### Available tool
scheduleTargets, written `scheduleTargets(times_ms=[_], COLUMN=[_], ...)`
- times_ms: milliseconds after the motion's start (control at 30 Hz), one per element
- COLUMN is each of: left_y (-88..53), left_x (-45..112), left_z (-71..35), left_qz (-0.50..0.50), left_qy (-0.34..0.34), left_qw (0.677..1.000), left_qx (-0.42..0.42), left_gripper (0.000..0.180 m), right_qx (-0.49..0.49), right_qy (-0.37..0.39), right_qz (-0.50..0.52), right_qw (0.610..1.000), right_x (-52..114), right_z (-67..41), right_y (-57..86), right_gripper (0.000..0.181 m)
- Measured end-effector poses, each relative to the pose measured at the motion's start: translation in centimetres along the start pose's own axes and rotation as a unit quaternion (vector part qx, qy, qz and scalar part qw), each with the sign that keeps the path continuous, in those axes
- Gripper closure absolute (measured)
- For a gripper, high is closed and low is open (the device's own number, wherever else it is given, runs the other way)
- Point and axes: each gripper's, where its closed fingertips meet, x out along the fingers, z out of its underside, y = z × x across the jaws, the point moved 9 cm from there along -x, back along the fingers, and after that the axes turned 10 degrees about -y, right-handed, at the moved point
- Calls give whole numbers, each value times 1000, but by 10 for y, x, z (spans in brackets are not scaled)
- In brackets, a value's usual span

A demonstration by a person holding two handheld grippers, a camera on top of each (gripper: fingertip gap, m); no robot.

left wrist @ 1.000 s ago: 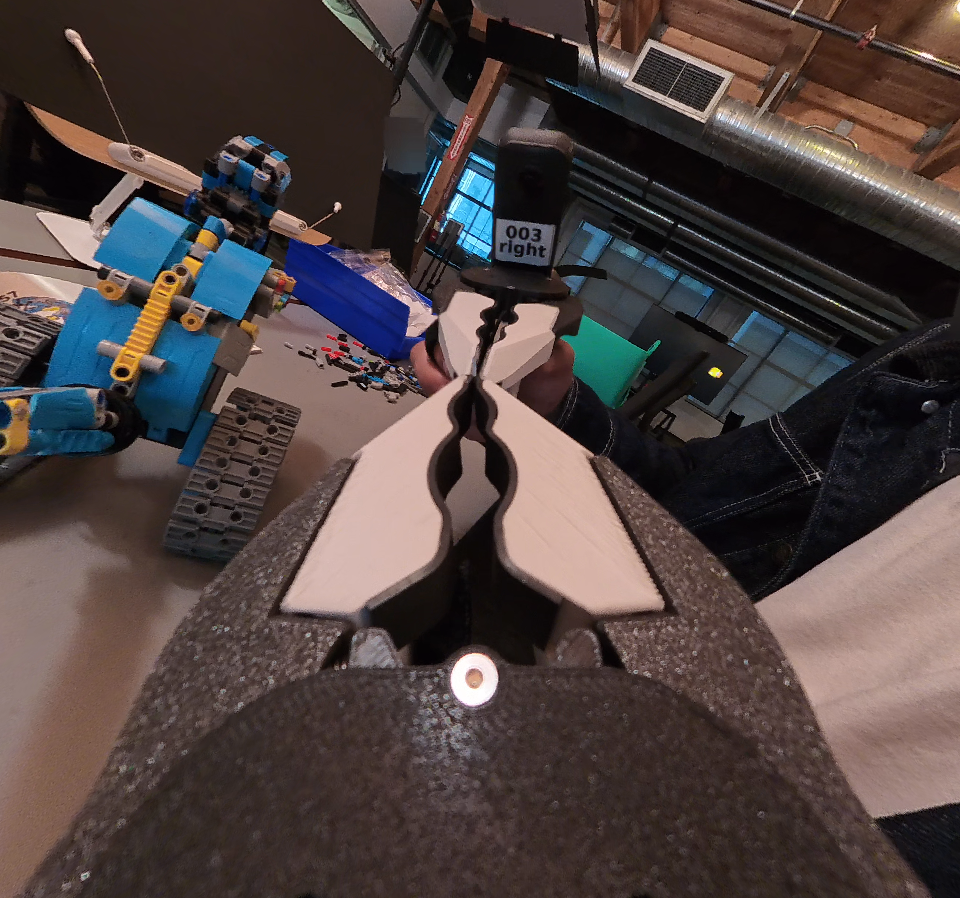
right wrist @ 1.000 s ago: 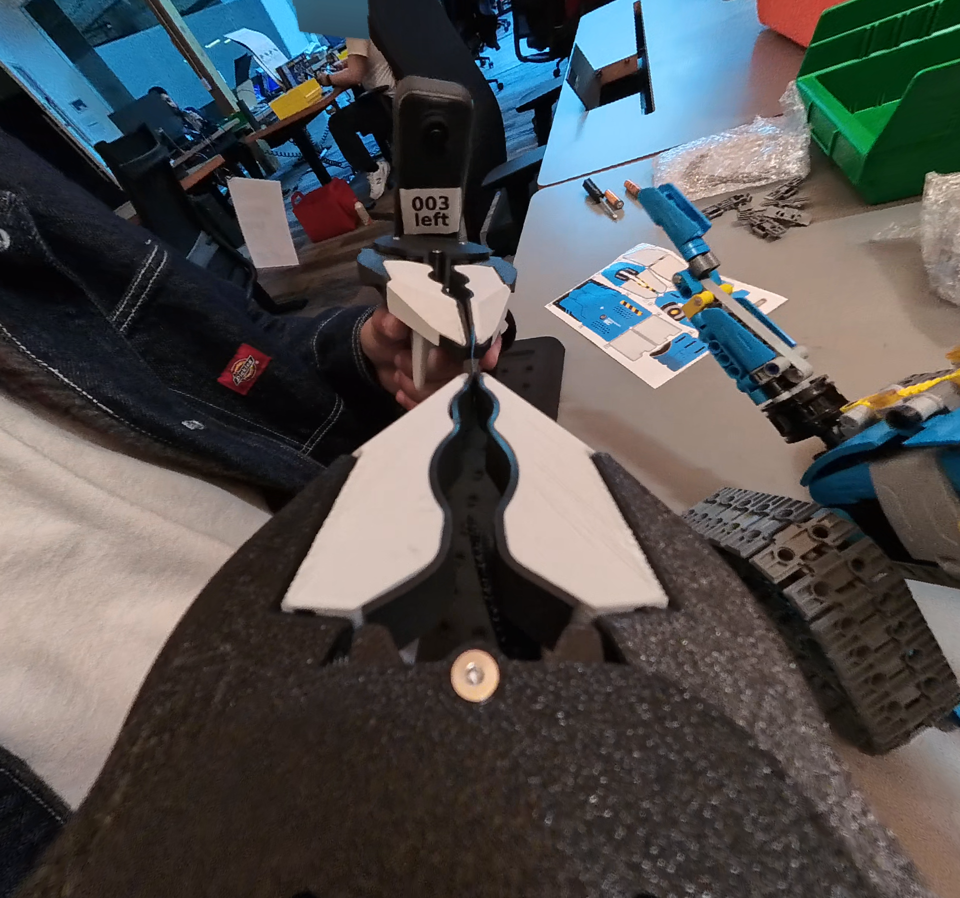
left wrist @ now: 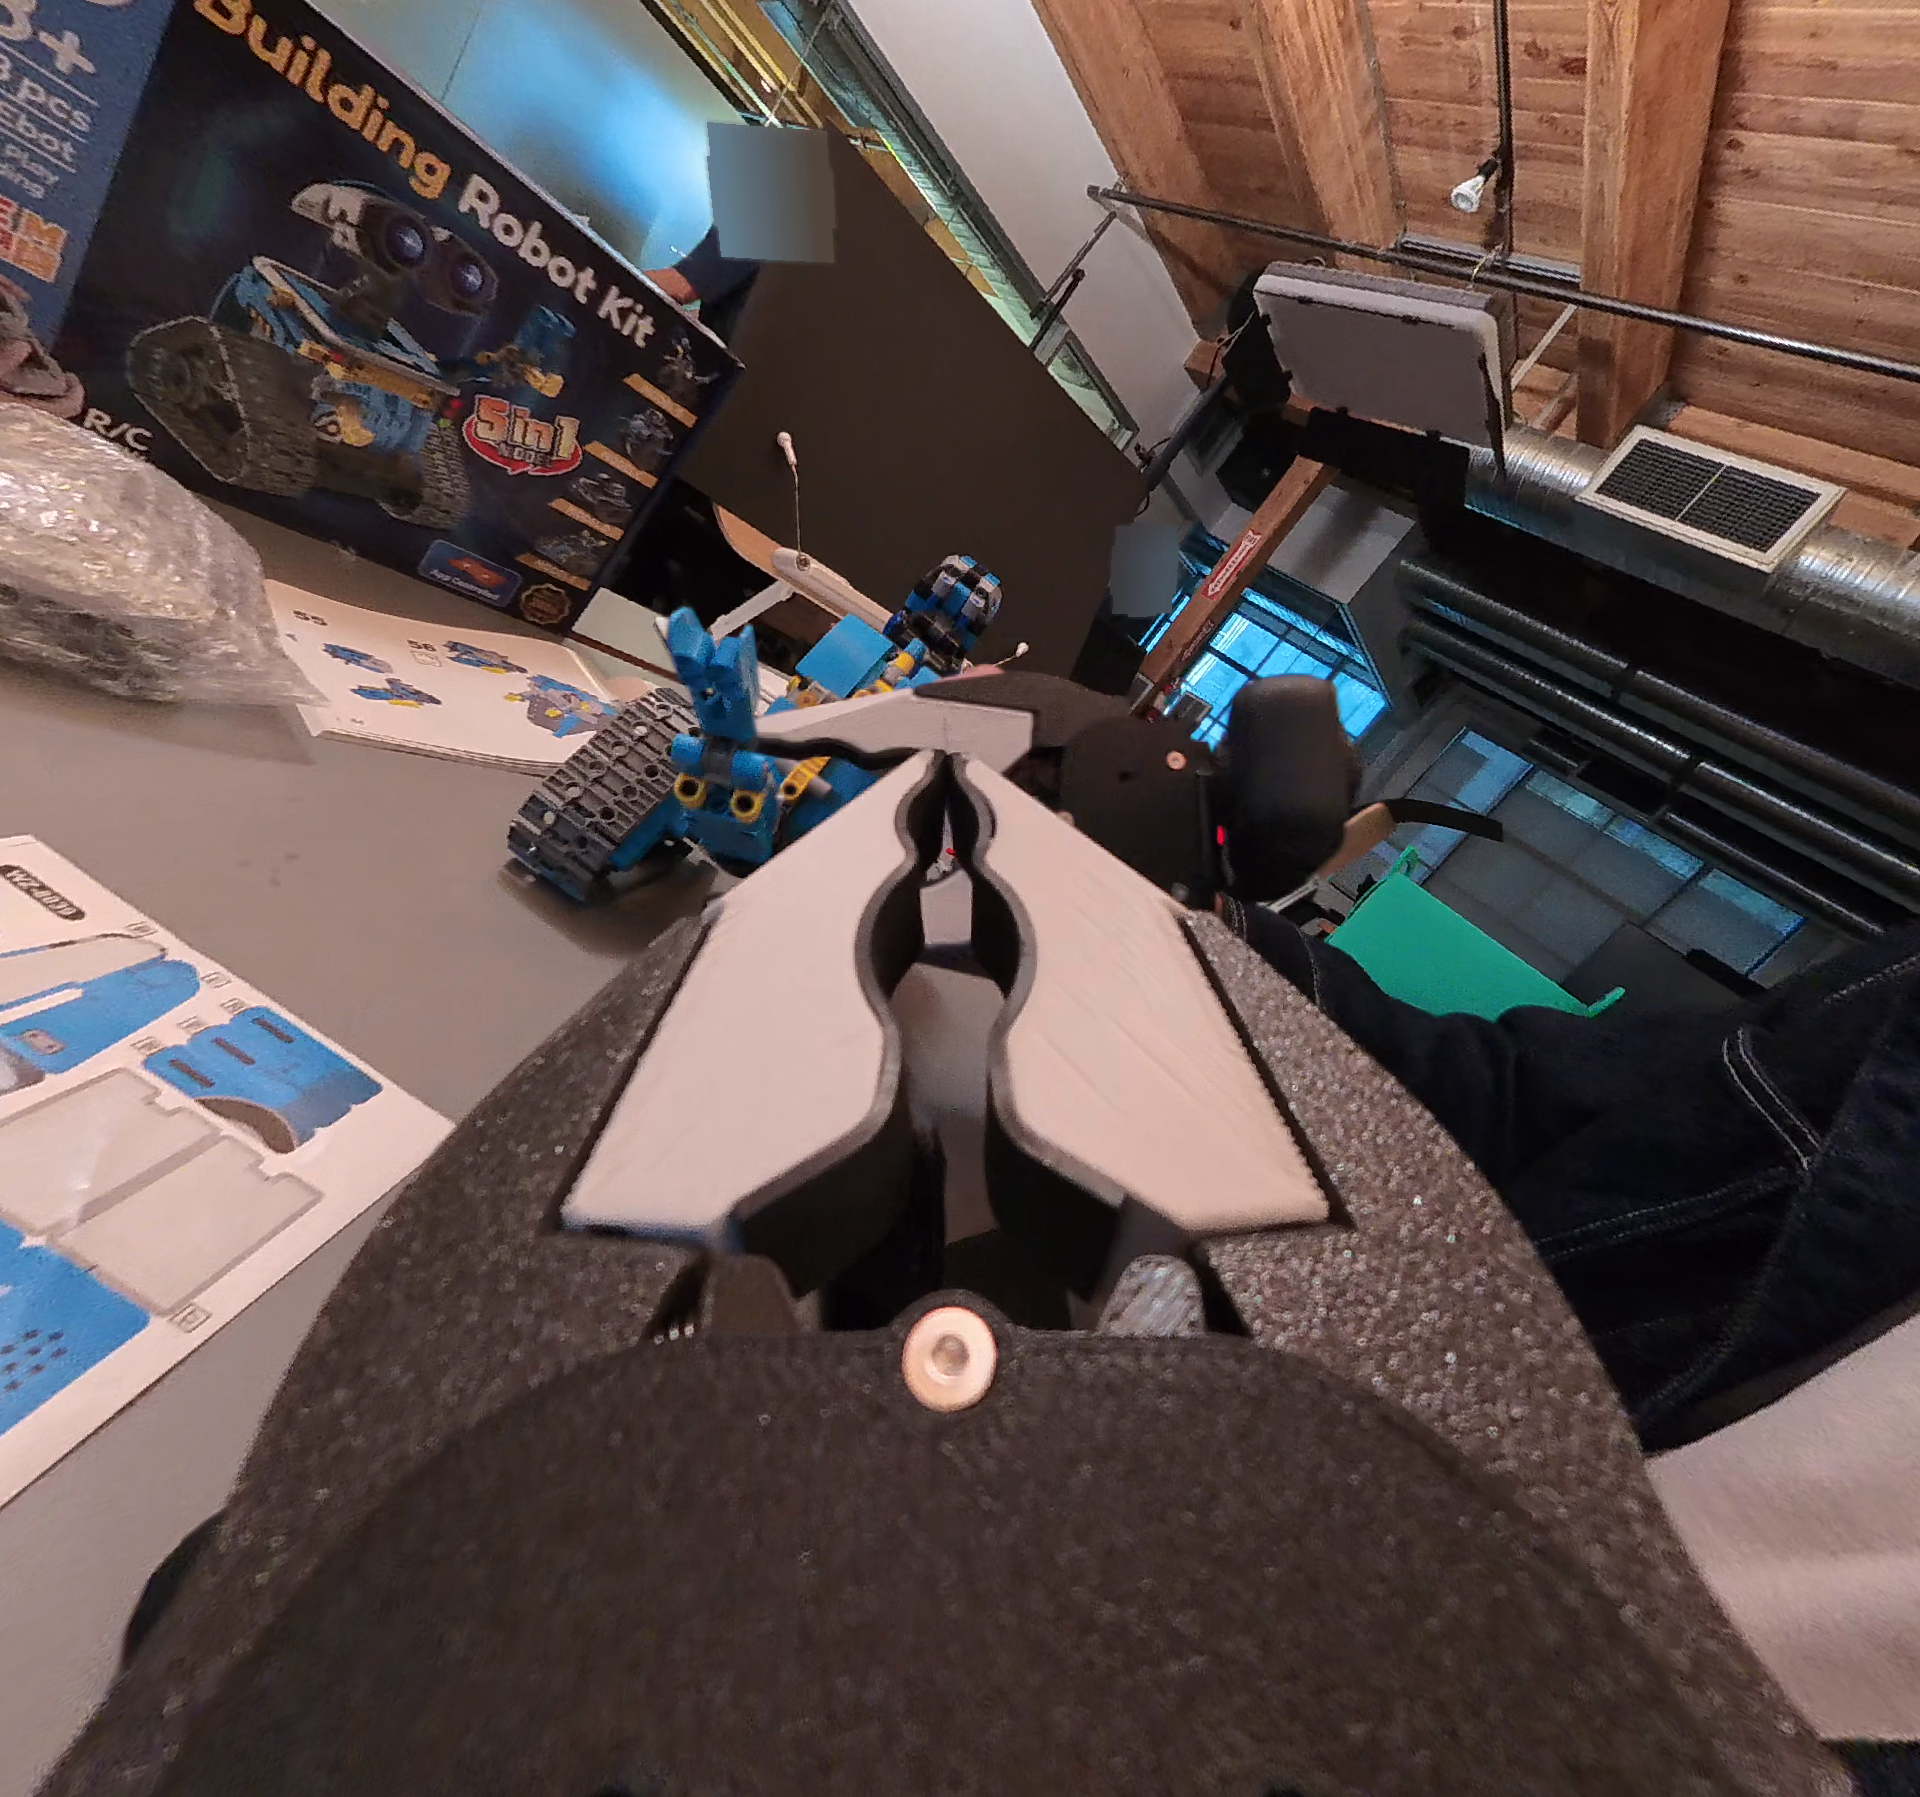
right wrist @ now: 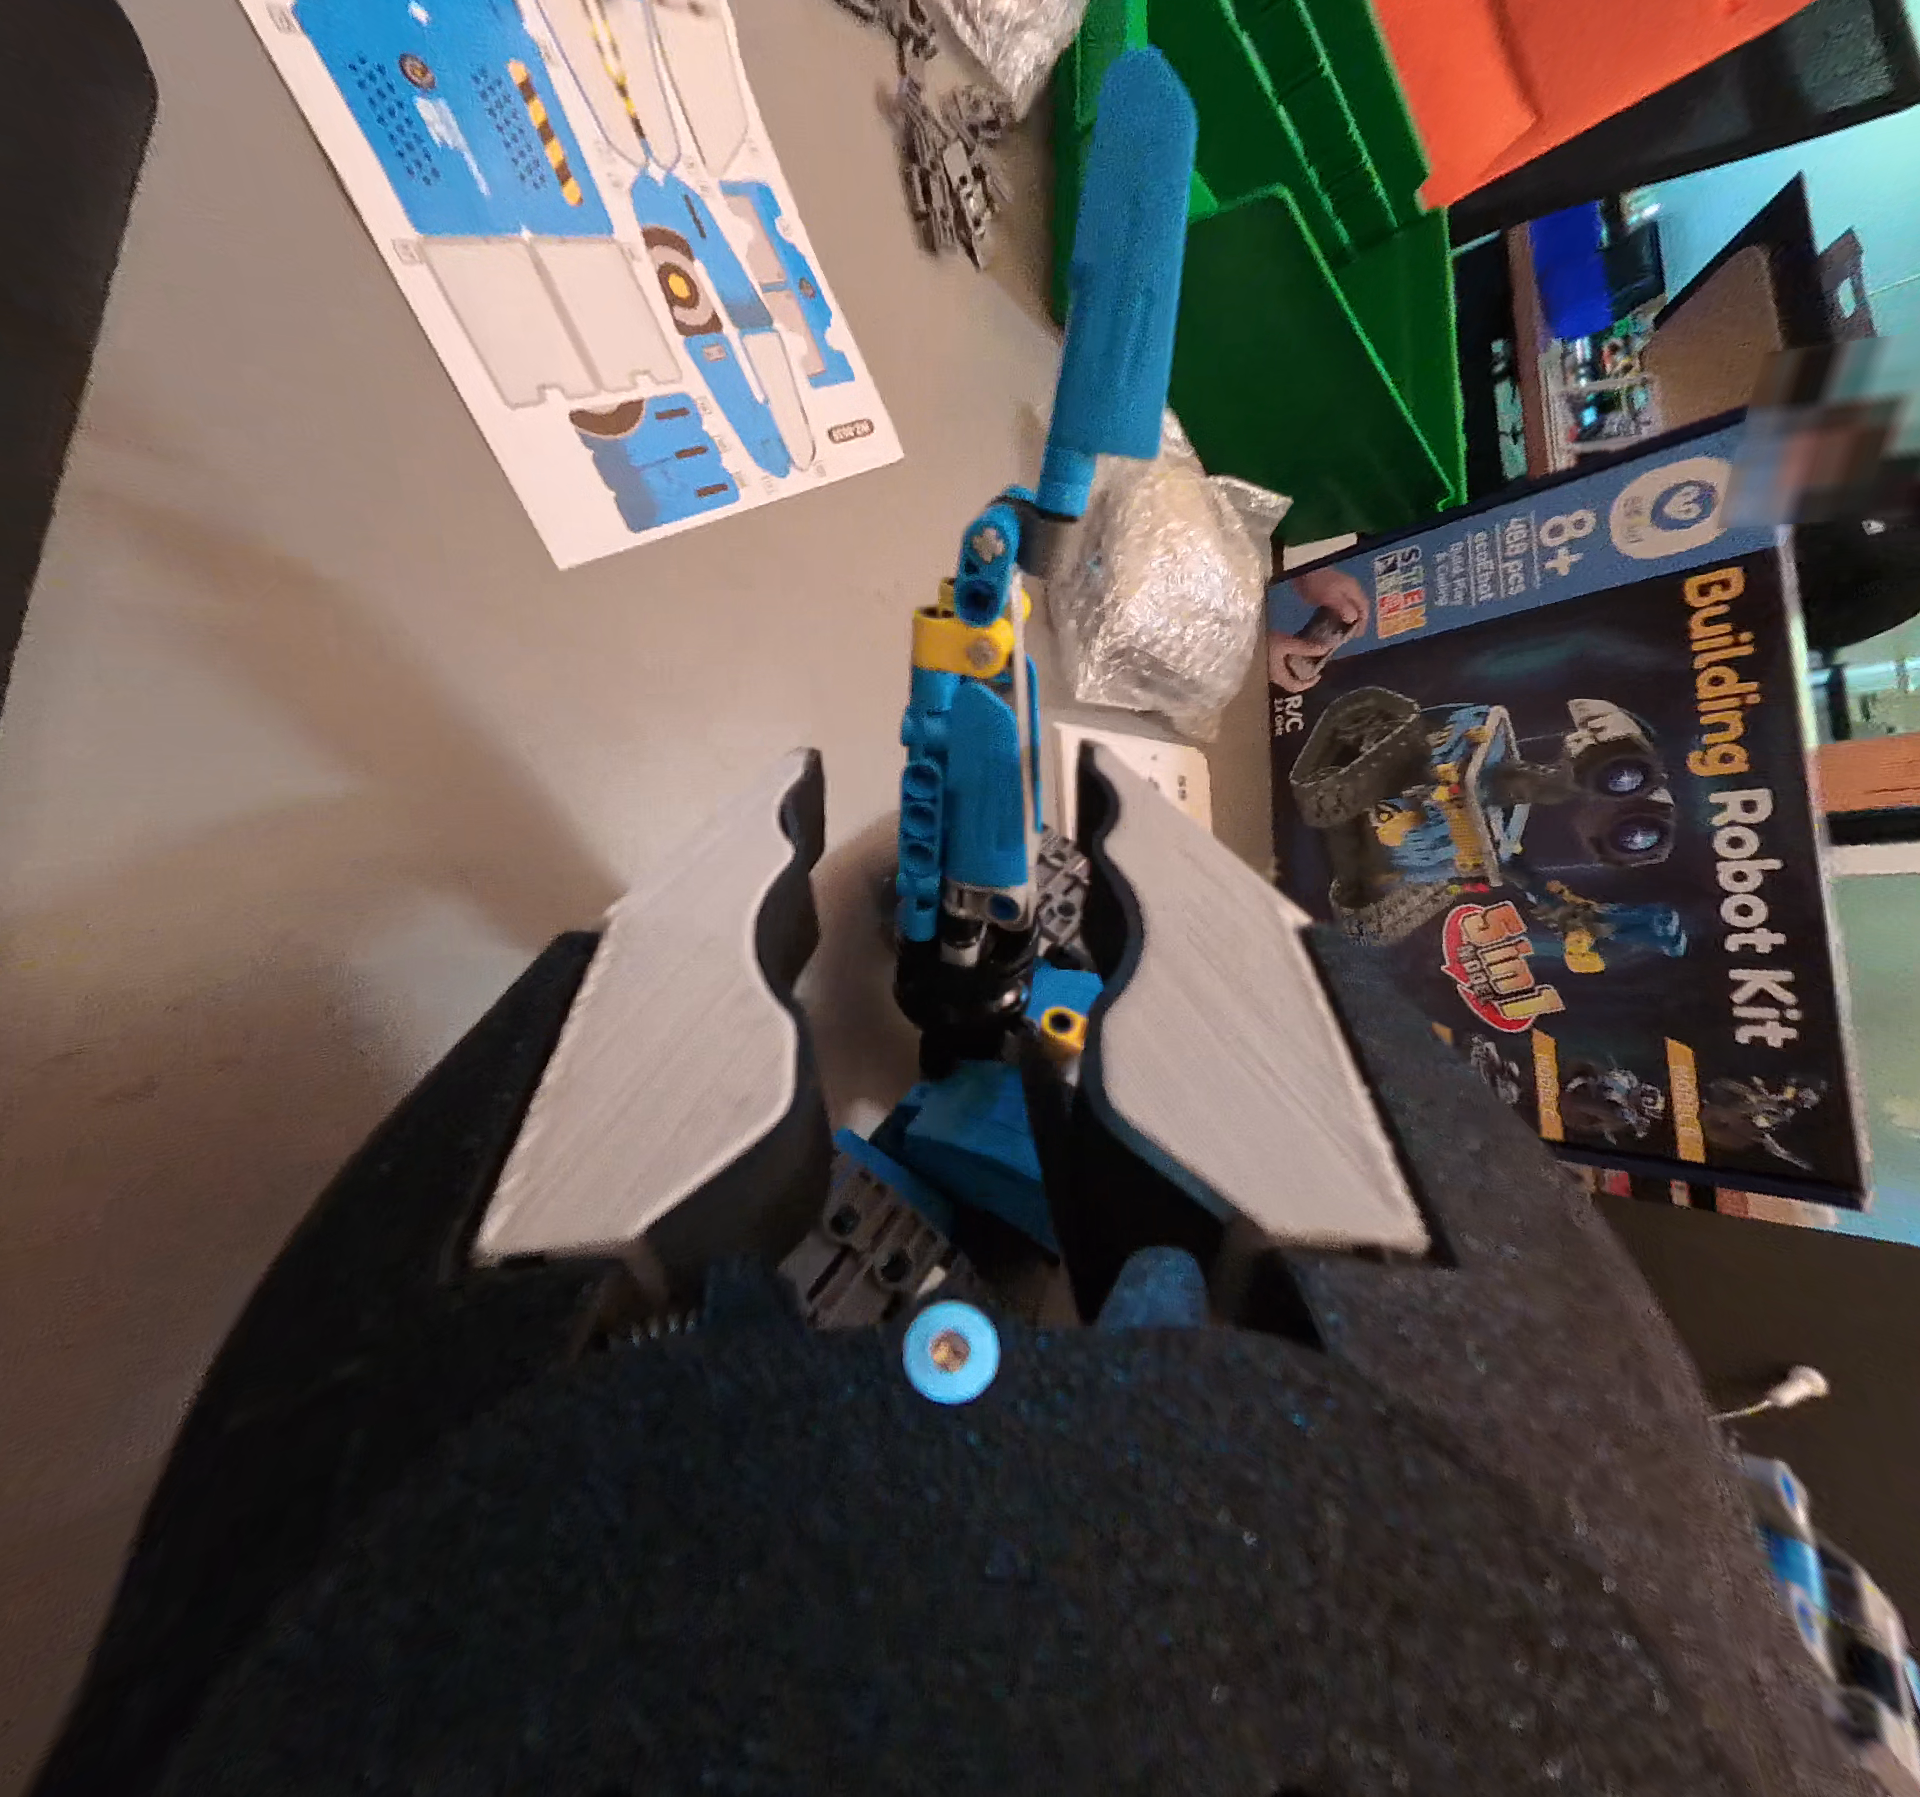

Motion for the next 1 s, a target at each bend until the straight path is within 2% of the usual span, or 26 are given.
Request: scheduleTargets(times_ms=[67, 100, 233, 467, 567, 700, 867, 1000], left_y=[0, 0, 2, 4, 7, 7, 9, 17], left_x=[-3, -5, -14, -18, -14, -6, 10, 25], left_z=[1, 0, -2, 0, 3, 5, -1, -10], left_qz=[0, 0, -10, -8, -8, -17, -25, -22], left_qy=[-1, -2, -2, 3, 0, 0, 29, 81], left_qw=[1000, 1000, 1000, 1000, 1000, 1000, 999, 996], left_qx=[1, 4, 19, 10, 8, 1, -6, 7], left_gripper=[180, 180, 180, 180, 180, 180, 180, 180], right_qx=[-2, -4, 1, -43, -50, -53, -10, 76], right_qy=[-11, -12, -53, -134, -151, -145, -75, 86], right_qz=[-12, -28, -155, -341, -385, -390, -388, -449], right_qw=[1000, 1000, 987, 929, 909, 908, 918, 886], right_x=[4, 3, 0, 11, 17, 20, -3, -30], right_z=[1, 0, -7, -19, -23, -25, -28, -34], right_y=[3, 6, 23, 41, 47, 50, 80, 111], right_gripper=[153, 154, 155, 155, 155, 152, 136, 136])
